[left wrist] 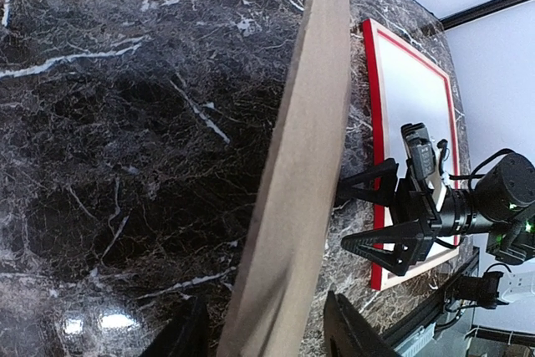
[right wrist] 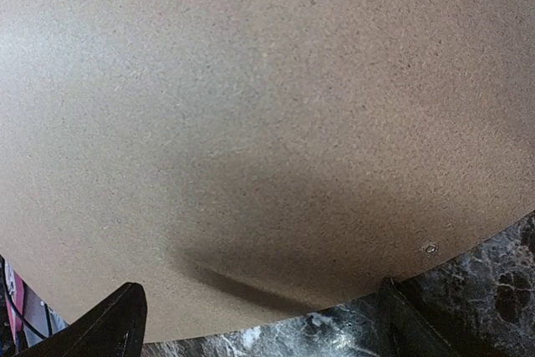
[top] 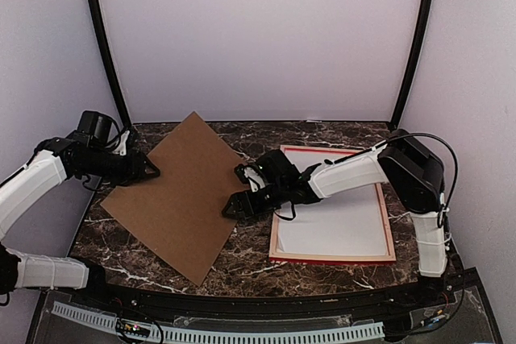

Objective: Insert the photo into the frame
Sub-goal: Turn over the backboard.

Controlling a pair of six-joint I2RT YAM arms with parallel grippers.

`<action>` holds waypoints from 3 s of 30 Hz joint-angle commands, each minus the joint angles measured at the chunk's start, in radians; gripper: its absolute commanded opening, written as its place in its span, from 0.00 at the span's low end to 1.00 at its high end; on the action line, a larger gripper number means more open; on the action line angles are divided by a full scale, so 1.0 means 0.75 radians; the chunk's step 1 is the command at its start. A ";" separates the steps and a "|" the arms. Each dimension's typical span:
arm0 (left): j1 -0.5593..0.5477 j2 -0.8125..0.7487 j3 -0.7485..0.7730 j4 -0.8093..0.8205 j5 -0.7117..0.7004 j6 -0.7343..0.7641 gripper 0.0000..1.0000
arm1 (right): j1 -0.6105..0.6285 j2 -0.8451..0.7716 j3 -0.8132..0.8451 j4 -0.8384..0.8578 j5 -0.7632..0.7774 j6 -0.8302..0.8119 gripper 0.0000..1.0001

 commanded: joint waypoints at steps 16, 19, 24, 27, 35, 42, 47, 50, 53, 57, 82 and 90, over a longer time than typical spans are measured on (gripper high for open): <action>-0.009 0.010 0.158 -0.128 0.164 0.104 0.57 | -0.017 0.038 -0.003 -0.051 0.056 -0.050 0.96; -0.009 0.014 0.165 -0.140 0.157 0.116 0.46 | -0.018 0.041 -0.005 -0.053 0.059 -0.053 0.96; -0.009 0.025 0.181 -0.171 0.155 0.140 0.30 | -0.019 0.052 -0.011 -0.051 0.057 -0.051 0.96; -0.009 0.030 0.191 -0.183 0.159 0.152 0.23 | -0.019 0.046 -0.016 -0.051 0.059 -0.054 0.96; -0.009 -0.001 0.221 -0.204 0.126 0.137 0.00 | -0.032 -0.016 -0.023 -0.064 0.050 -0.060 0.97; -0.009 -0.007 0.453 -0.418 -0.114 0.199 0.00 | -0.045 -0.126 0.012 -0.161 0.061 -0.095 0.99; -0.013 0.007 0.563 -0.527 -0.186 0.222 0.00 | -0.045 -0.147 0.043 -0.181 0.039 -0.095 0.99; -0.020 0.032 0.594 -0.553 -0.198 0.232 0.00 | -0.047 -0.141 0.054 -0.193 0.044 -0.098 0.99; -0.039 0.051 0.588 -0.552 -0.194 0.226 0.00 | -0.047 -0.126 0.059 -0.197 0.041 -0.088 0.99; -0.072 0.058 0.568 -0.527 -0.193 0.199 0.00 | -0.047 -0.086 0.065 -0.156 -0.002 -0.051 0.99; -0.274 -0.031 0.336 -0.065 0.156 -0.119 0.43 | -0.020 0.189 0.159 0.343 -0.365 0.286 0.98; -0.332 0.011 0.334 0.115 0.290 -0.164 0.51 | -0.073 0.103 0.029 0.469 -0.457 0.352 0.98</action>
